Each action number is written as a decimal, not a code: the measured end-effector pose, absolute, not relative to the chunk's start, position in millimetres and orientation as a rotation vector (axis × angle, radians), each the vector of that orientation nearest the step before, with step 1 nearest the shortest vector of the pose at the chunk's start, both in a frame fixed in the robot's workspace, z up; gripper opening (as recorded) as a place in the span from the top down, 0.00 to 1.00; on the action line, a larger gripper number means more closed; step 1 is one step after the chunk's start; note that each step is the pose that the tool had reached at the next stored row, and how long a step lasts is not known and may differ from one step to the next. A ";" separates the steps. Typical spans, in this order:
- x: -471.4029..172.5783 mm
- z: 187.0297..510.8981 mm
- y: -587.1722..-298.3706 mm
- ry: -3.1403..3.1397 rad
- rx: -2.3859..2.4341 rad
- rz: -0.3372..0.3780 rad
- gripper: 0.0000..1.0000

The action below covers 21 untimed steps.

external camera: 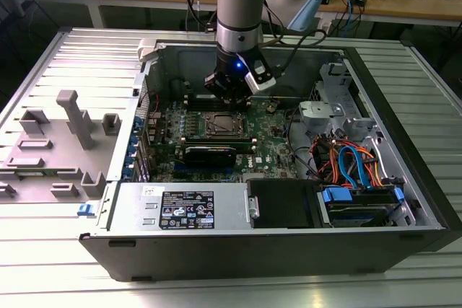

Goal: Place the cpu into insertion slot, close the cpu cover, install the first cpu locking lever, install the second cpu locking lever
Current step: 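Install the first cpu locking lever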

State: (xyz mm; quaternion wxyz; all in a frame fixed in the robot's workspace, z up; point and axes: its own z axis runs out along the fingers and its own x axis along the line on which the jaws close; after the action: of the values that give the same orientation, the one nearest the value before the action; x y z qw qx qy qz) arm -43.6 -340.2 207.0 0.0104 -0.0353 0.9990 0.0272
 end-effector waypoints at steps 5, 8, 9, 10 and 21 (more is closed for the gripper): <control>-43.3 206.8 -340.9 3.118 -0.110 0.083 0.89; -42.9 206.6 -341.0 3.118 -0.110 0.081 0.89; -42.8 206.4 -341.0 3.118 -0.110 0.080 0.89; -42.7 206.4 -341.1 3.118 -0.110 0.080 0.89; -42.5 203.4 -342.1 3.119 -0.111 0.062 0.89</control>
State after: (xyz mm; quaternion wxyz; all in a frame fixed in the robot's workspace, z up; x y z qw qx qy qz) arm -42.5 -342.1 203.4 0.0101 -0.0354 0.9991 0.0197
